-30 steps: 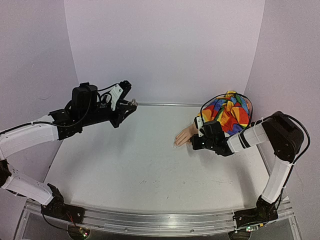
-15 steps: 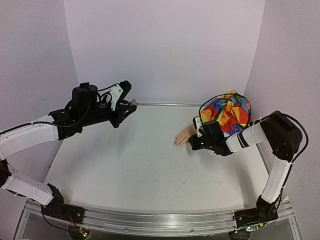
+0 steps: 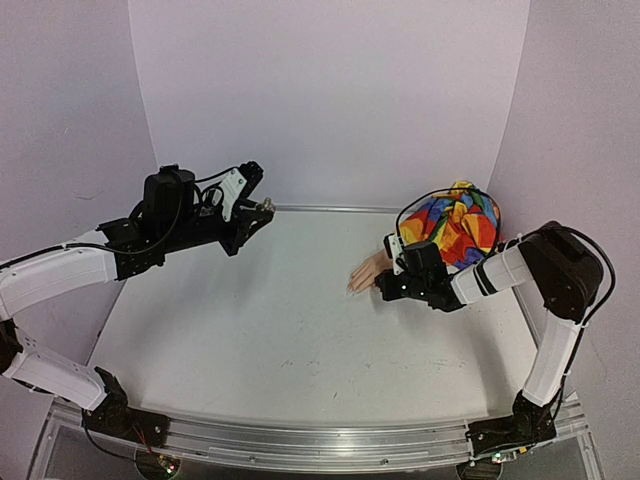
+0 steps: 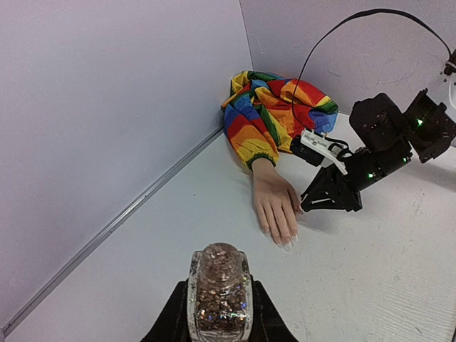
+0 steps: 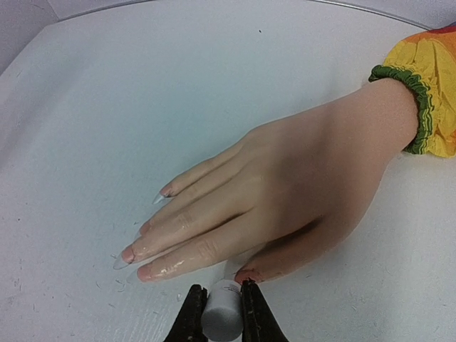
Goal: Paint the nails
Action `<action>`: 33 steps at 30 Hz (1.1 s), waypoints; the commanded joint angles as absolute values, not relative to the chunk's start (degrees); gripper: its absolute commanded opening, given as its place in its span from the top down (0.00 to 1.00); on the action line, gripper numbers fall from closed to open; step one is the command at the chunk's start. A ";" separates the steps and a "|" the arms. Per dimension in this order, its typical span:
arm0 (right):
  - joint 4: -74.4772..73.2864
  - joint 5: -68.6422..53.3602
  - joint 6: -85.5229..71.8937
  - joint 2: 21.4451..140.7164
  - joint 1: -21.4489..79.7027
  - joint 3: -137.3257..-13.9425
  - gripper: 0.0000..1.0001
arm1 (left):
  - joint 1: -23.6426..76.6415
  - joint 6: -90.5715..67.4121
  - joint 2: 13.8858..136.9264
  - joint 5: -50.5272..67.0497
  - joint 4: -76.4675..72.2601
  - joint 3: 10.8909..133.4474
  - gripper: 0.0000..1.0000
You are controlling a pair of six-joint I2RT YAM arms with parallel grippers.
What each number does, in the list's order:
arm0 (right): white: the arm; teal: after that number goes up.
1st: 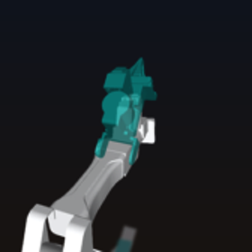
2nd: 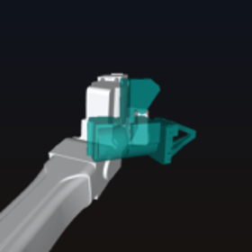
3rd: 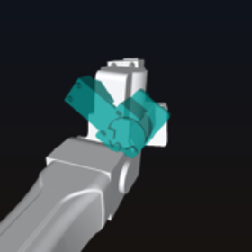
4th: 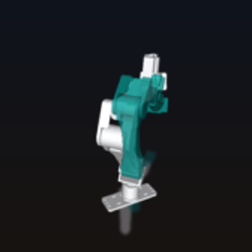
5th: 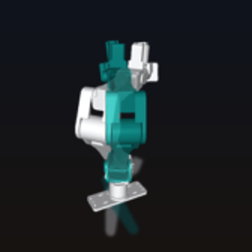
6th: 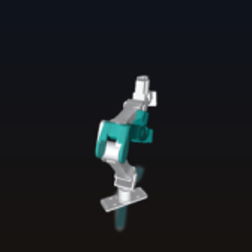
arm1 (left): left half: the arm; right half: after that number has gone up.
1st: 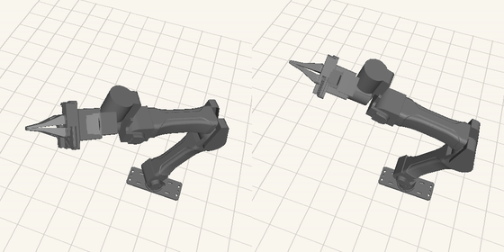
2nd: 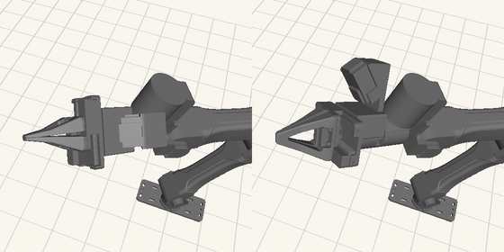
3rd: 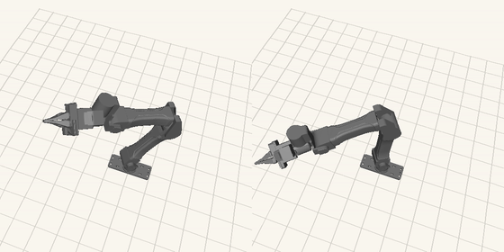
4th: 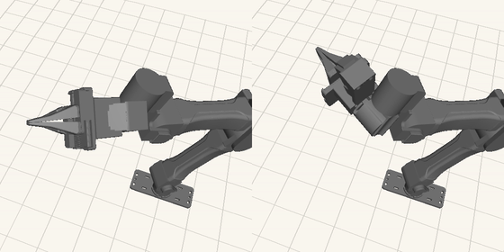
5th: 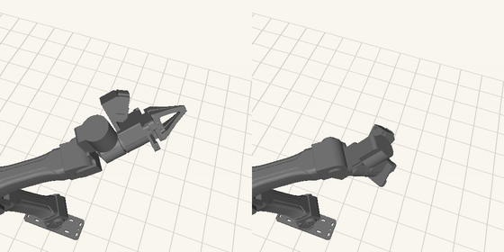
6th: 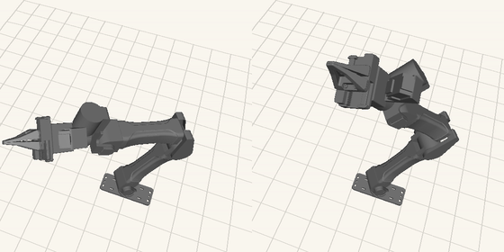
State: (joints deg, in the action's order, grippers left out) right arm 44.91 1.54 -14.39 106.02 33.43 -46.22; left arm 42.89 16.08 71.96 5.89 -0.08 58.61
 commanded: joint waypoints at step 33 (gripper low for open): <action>47.34 5.49 -13.70 104.02 33.66 -47.16 1.00 | 42.54 16.17 70.58 6.18 -3.21 58.96 1.00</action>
